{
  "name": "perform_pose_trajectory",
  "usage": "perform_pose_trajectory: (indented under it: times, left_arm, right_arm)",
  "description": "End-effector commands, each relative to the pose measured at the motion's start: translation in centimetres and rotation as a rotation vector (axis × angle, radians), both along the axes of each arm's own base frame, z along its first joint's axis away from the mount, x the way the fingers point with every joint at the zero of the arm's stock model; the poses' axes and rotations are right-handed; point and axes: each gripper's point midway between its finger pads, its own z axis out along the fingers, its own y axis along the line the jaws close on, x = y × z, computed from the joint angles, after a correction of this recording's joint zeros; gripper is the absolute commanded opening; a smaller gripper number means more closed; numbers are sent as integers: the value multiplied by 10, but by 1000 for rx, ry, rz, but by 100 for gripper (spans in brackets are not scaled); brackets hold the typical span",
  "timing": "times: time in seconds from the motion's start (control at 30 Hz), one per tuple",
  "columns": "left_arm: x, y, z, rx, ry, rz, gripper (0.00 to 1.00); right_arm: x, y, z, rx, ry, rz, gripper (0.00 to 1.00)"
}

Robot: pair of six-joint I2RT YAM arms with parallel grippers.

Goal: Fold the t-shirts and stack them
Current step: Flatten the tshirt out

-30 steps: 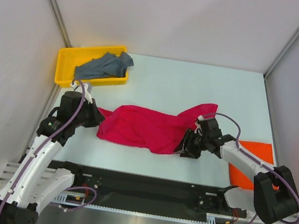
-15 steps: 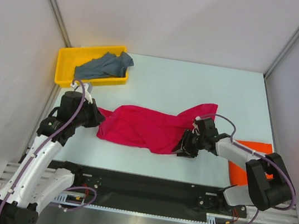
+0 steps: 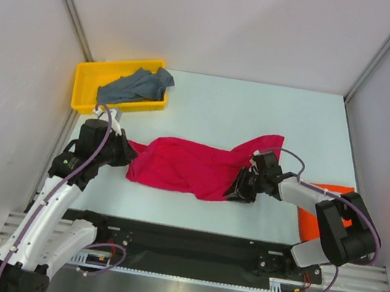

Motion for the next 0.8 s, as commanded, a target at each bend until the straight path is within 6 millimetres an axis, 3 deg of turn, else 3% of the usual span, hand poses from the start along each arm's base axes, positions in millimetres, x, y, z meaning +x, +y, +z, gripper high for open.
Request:
perform_pose_trajectory:
  times: [0.0,0.17,0.27,0.3,0.43,0.47,0.53,0.6,0.63,0.7,0.77]
  left_arm:
    - [-1,-5,6,2,-32,-38,0]
    - [0,-6,6,2,-34,-44,0]
    - [-1,-5,6,0,-33,-42,0]
    - [-1,-5,6,1,-33,-41,0]
    - [-3,-10,7,-37,-18,-38,1]
    - [-4,-13,5,-61,-2,-34,1]
    - [-7,-21,-4,-104,48,-51,0]
    - [-15,-31,-24,-163,128,-47,0]
    - [-14,-35,-27,-183,127,-48,0]
    - [-29,-41,-60,-223,227,-3,0]
    - [-40,-45,-78,-240,286,15,0]
  right_arm:
    - [15,13,15,49,-46,-2,33]
    - [18,12,13,36,-50,-6,25]
    - [19,9,10,14,-56,-2,12]
    - [20,8,10,4,-54,-2,1]
    - [14,-3,16,-59,-54,4,0]
    - [5,-9,18,-81,-35,15,0]
    - [0,-16,36,-92,-80,17,0]
    - [-13,-29,42,-137,-75,18,0]
    - [-16,-32,55,-123,-115,16,0]
    - [-28,-39,64,-125,-130,17,0]
    - [-34,-44,67,-129,-134,12,0]
